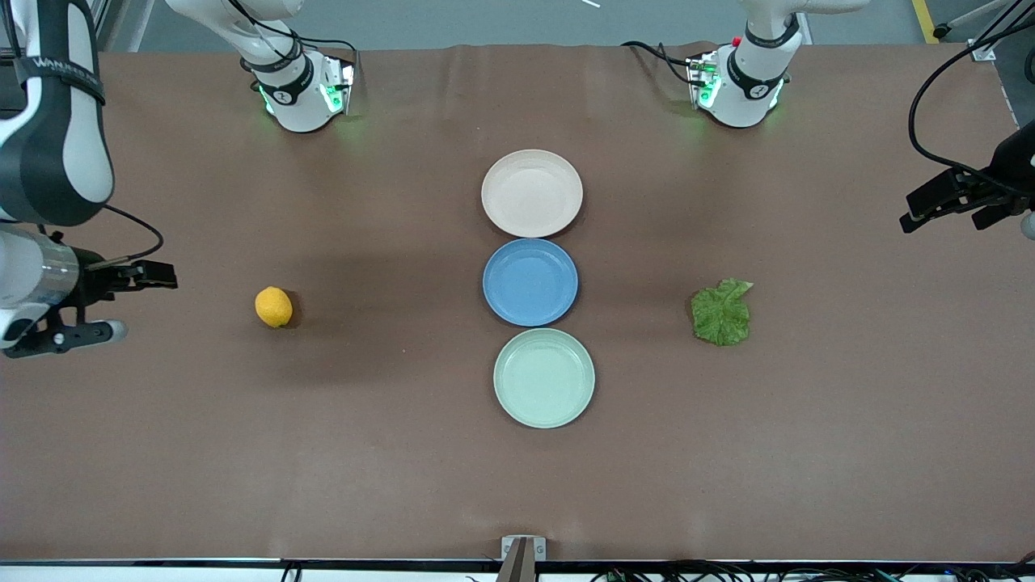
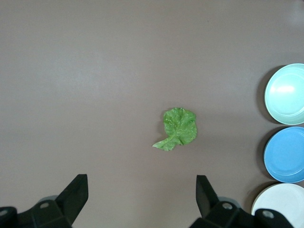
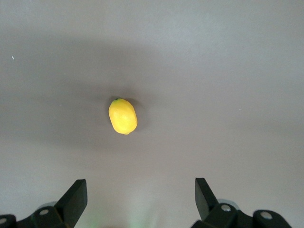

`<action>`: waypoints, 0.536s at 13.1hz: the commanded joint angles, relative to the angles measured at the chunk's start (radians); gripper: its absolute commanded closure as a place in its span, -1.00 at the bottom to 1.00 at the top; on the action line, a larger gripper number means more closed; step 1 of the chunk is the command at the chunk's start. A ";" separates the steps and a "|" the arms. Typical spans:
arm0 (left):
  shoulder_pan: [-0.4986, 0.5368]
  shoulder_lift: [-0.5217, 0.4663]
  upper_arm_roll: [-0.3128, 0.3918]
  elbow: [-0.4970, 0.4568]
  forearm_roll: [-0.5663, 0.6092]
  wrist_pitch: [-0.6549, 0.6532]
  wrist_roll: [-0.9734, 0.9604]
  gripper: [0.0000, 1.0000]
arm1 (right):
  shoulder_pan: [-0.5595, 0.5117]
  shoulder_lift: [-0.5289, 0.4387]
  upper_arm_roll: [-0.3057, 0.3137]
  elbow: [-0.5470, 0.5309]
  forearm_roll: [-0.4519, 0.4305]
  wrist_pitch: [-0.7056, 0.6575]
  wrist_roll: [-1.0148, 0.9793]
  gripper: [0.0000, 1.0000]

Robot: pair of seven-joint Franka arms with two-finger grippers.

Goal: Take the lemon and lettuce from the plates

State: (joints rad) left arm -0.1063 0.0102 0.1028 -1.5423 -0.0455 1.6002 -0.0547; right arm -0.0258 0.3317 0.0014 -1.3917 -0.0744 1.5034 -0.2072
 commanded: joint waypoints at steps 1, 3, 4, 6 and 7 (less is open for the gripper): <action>-0.010 -0.002 0.006 0.024 0.010 -0.023 0.027 -1.00 | -0.003 0.046 0.002 0.077 -0.019 -0.014 0.028 -1.00; -0.013 -0.004 0.005 0.024 0.010 -0.023 0.026 -1.00 | -0.008 0.037 0.000 0.072 0.011 -0.028 0.026 -1.00; -0.015 -0.006 0.005 0.024 0.010 -0.023 0.024 -1.00 | -0.019 0.027 0.002 0.062 0.015 -0.041 0.026 -1.00; -0.016 -0.004 0.003 0.025 0.012 -0.022 0.026 -1.00 | -0.037 -0.038 0.000 0.033 0.071 -0.055 0.023 -1.00; -0.016 -0.006 0.000 0.025 0.012 -0.022 0.024 -1.00 | -0.040 -0.080 0.000 -0.010 0.074 -0.043 0.023 -1.00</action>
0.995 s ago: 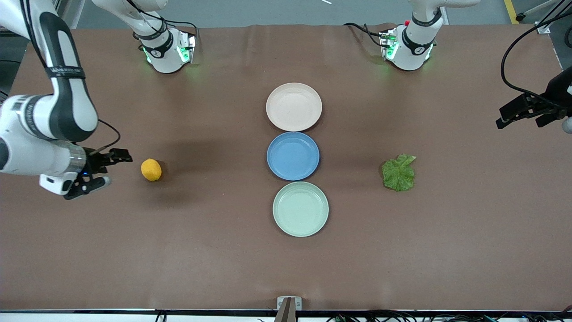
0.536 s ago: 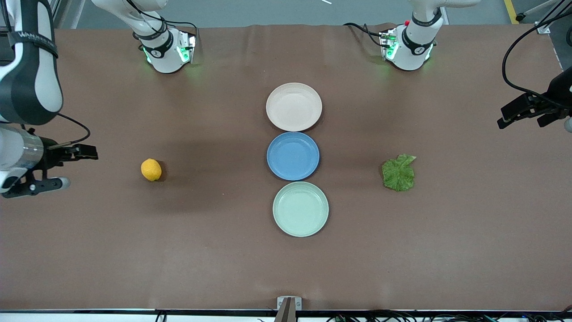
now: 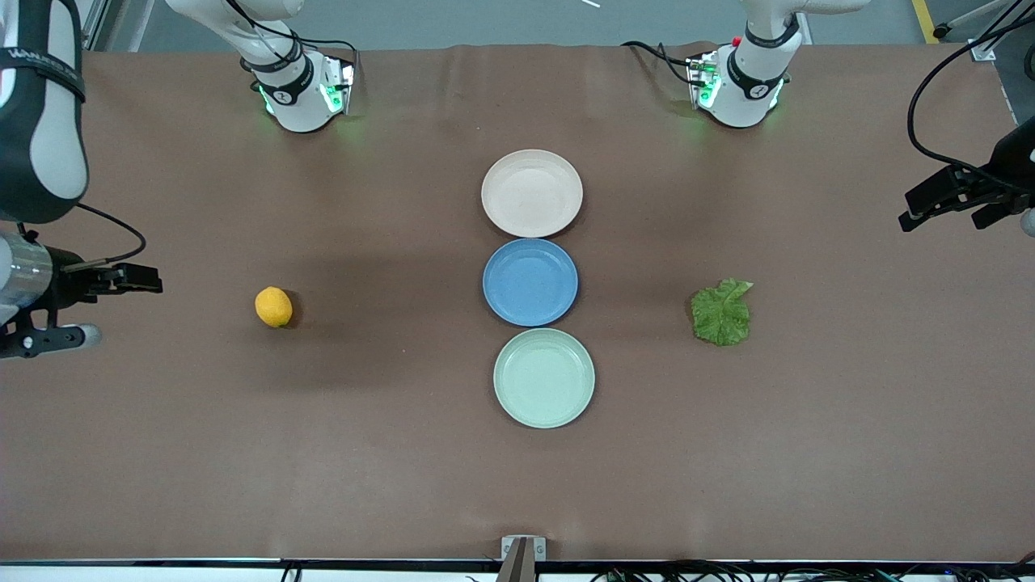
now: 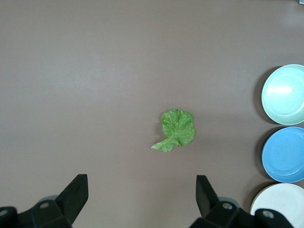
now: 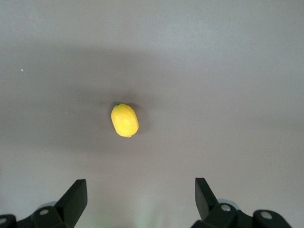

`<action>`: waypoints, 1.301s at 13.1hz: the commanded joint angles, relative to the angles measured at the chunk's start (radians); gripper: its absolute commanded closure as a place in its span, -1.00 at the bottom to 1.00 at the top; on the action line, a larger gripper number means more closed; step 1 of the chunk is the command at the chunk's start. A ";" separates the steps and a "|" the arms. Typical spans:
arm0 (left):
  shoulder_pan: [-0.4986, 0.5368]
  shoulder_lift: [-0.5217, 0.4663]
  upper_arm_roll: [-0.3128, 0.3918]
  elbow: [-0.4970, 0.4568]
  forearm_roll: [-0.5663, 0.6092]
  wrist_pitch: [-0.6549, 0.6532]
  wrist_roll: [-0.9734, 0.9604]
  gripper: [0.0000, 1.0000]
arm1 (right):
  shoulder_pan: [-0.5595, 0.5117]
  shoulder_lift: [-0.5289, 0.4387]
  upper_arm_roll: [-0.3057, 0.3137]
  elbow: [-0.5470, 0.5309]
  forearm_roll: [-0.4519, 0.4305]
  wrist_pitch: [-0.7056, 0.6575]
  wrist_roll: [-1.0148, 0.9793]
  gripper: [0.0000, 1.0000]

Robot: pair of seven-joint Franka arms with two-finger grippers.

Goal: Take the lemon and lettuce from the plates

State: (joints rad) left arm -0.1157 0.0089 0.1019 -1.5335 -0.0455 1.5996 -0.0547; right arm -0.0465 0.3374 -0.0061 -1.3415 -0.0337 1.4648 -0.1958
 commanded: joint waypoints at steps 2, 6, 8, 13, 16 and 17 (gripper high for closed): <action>-0.007 -0.006 -0.011 0.016 0.012 -0.021 0.024 -1.00 | -0.015 -0.170 0.006 -0.166 0.034 0.034 0.012 -1.00; -0.005 -0.006 -0.016 0.016 0.012 -0.021 0.021 -1.00 | 0.043 -0.356 -0.030 -0.444 0.021 0.198 0.013 -1.00; -0.005 -0.006 -0.016 0.016 0.012 -0.021 0.021 -1.00 | 0.077 -0.365 -0.078 -0.447 0.021 0.187 0.013 -1.00; -0.002 -0.006 -0.016 0.016 0.012 -0.021 0.021 -1.00 | 0.070 -0.400 -0.071 -0.449 0.021 0.144 0.059 -1.00; -0.002 -0.006 -0.014 0.016 0.012 -0.021 0.021 -1.00 | 0.057 -0.423 -0.054 -0.447 0.025 0.132 0.065 -1.00; -0.002 -0.006 -0.016 0.016 0.012 -0.021 0.021 -1.00 | 0.048 -0.429 -0.046 -0.447 0.025 0.129 0.065 -1.00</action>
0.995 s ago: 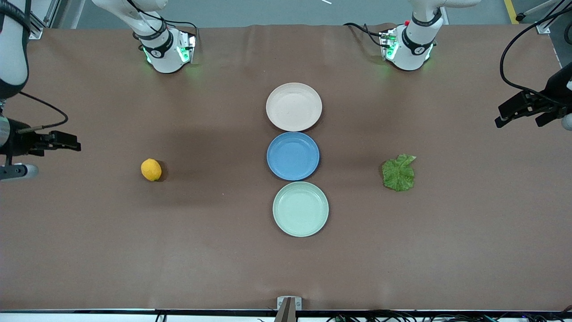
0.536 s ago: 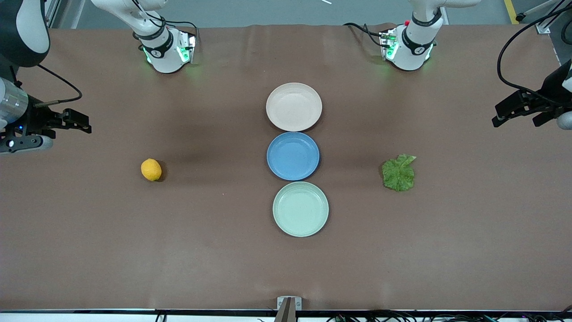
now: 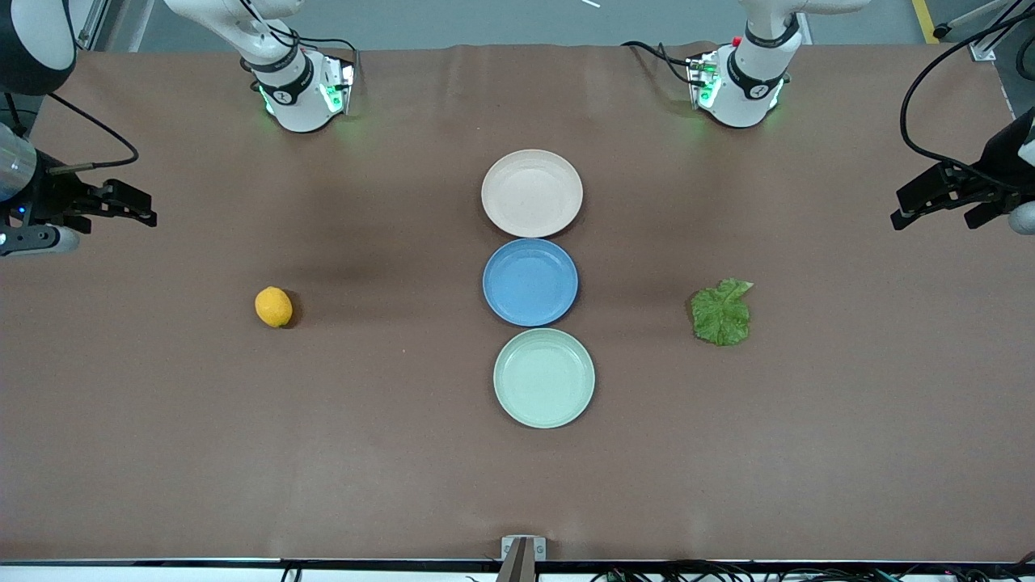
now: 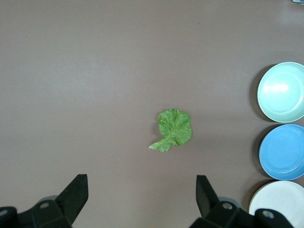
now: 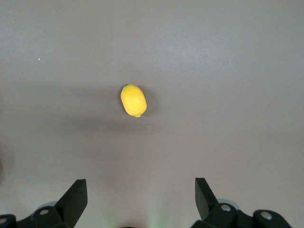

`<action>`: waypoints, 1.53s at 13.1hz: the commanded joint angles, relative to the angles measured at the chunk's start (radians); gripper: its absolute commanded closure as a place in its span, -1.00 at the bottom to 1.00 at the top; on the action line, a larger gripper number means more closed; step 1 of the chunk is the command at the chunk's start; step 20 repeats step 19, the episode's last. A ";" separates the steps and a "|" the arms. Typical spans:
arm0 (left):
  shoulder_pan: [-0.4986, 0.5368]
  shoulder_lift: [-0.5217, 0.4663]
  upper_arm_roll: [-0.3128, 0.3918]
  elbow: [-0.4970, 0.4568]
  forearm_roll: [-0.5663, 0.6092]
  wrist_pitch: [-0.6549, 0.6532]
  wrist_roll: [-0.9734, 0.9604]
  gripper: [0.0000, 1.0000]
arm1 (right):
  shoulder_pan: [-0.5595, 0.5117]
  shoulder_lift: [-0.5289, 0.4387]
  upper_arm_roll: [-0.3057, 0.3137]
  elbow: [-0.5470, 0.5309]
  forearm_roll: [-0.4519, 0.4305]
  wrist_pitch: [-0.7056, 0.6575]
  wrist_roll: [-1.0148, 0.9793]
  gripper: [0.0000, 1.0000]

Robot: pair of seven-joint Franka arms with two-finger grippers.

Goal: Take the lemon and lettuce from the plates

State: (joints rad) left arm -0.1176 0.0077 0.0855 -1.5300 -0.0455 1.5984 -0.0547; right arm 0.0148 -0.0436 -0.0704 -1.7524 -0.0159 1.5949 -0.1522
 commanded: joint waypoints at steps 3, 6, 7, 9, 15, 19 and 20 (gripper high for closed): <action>-0.001 -0.005 0.000 0.013 0.012 -0.020 0.021 -1.00 | -0.050 -0.061 0.081 -0.032 0.008 -0.012 0.059 -1.00; -0.001 -0.005 0.000 0.013 0.010 -0.020 0.024 -1.00 | -0.053 -0.059 0.083 -0.016 0.019 -0.013 0.054 -1.00; -0.001 -0.005 0.000 0.013 0.012 -0.020 0.025 -1.00 | -0.053 -0.055 0.084 -0.007 0.019 -0.013 0.049 -1.00; -0.005 -0.011 -0.004 0.010 0.021 -0.023 0.026 -1.00 | -0.052 -0.050 0.084 0.011 0.019 -0.013 0.049 -1.00; 0.003 -0.012 -0.026 0.005 0.030 -0.026 0.073 -1.00 | -0.053 -0.048 0.080 0.011 0.025 -0.009 0.048 -1.00; 0.004 -0.012 -0.026 0.005 0.030 -0.032 0.073 -1.00 | -0.064 -0.048 0.073 0.011 0.071 0.002 0.034 -1.00; 0.004 -0.012 -0.026 0.005 0.030 -0.032 0.073 -1.00 | -0.064 -0.048 0.073 0.011 0.071 0.002 0.034 -1.00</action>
